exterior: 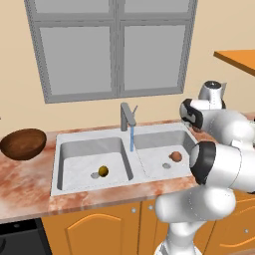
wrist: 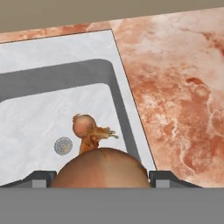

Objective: Pick the onions from the sink and place them in one bowl. Place the lemon in the other bowl. Then turn off the sink faucet.

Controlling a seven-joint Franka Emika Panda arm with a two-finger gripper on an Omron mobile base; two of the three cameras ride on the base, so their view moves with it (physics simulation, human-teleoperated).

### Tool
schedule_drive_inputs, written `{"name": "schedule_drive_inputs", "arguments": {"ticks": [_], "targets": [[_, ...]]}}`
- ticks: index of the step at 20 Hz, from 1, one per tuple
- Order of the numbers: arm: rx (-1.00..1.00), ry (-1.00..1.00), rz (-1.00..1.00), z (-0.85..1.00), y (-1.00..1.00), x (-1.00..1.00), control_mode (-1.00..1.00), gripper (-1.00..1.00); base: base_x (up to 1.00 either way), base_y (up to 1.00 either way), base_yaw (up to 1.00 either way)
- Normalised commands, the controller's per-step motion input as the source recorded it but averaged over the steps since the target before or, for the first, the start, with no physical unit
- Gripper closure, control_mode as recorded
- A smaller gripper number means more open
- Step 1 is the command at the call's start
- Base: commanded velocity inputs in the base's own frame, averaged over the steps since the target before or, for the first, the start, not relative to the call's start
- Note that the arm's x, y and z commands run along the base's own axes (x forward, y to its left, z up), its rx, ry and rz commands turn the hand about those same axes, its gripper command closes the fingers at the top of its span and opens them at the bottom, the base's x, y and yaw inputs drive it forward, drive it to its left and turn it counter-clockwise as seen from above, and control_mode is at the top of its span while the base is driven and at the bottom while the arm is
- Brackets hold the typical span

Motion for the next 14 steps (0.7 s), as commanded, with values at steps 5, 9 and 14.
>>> {"name": "schedule_drive_inputs", "arguments": {"ticks": [5,9,14], "targets": [[0.0,0.0,-0.07,0.01,-0.48,0.0,-1.0,1.0,0.0,0.0,0.0],[0.0,-0.01,-0.01,0.0,-0.41,0.0,-1.0,1.0,0.0,0.0,0.0],[0.0,-0.03,0.0,0.0,-0.37,0.0,-1.0,1.0,0.0,0.0,0.0]]}}
